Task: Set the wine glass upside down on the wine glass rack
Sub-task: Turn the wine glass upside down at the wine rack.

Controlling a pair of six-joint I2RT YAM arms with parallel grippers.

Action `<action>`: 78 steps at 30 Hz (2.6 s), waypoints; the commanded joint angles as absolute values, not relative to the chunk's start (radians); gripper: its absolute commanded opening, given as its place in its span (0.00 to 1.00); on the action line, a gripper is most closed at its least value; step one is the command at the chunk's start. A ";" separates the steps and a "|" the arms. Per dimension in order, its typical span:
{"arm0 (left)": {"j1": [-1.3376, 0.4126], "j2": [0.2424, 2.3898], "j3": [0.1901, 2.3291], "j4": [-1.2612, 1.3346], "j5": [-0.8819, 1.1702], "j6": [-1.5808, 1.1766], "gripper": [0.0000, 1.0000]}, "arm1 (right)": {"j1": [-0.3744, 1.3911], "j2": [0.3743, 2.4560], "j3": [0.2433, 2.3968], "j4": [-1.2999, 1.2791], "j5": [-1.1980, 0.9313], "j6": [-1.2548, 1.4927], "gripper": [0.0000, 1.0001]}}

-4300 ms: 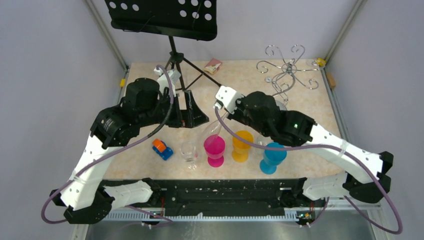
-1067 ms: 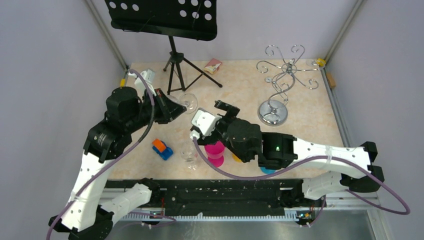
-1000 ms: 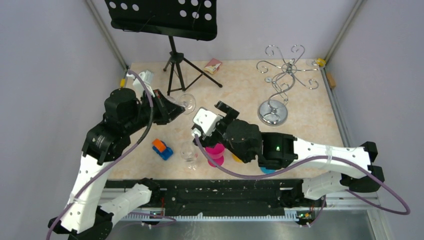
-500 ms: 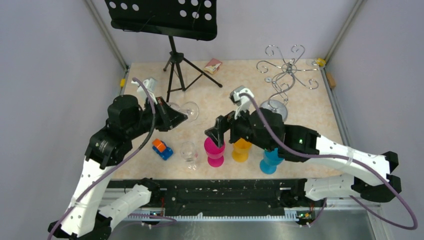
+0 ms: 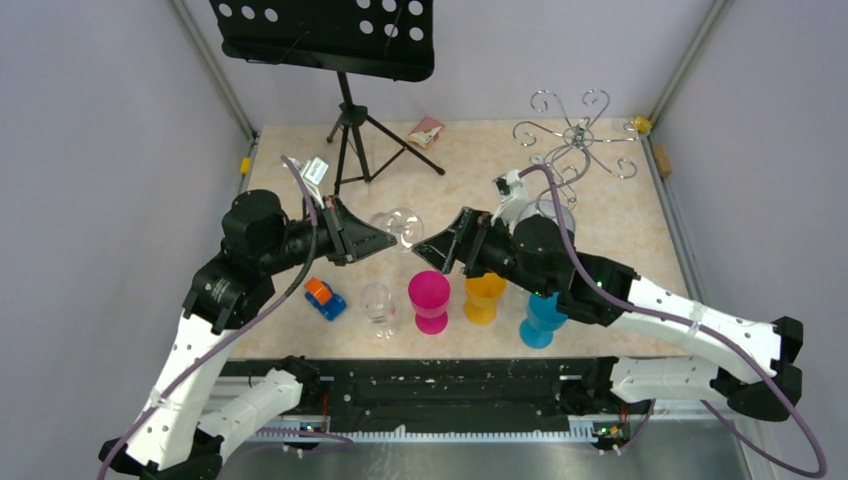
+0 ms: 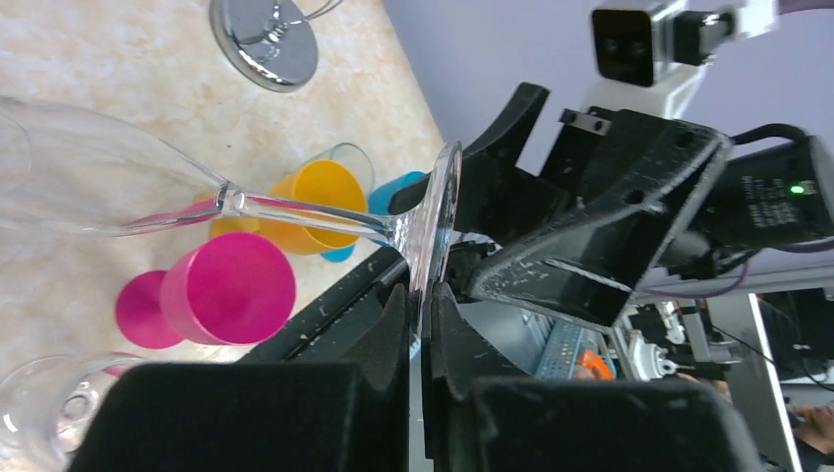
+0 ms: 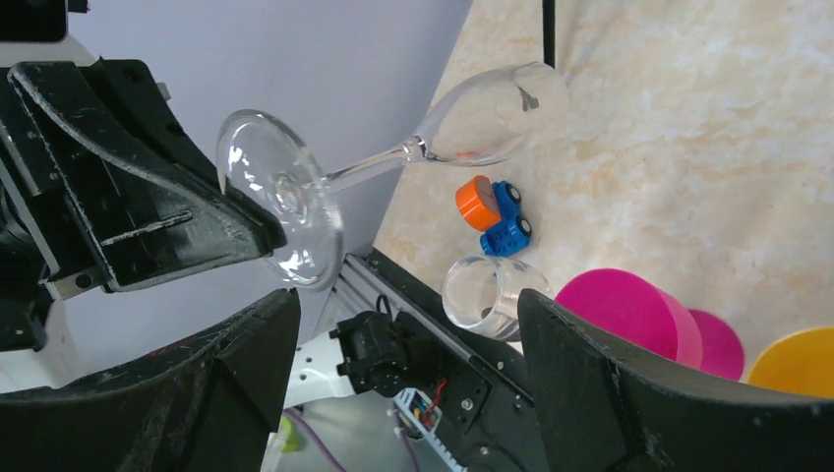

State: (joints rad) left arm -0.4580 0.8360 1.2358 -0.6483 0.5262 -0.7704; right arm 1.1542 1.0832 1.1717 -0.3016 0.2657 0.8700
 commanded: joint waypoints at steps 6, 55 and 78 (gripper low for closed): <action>-0.456 0.795 1.184 -0.464 0.633 -0.878 0.00 | 1.122 1.017 1.111 -0.051 0.180 0.975 0.77; -0.500 1.059 1.134 -0.177 0.693 -1.205 0.00 | 1.122 0.837 1.308 -0.872 0.642 0.943 0.91; -0.604 1.299 1.249 0.089 0.624 -1.340 0.00 | 1.122 0.769 1.244 -1.106 0.833 1.076 0.91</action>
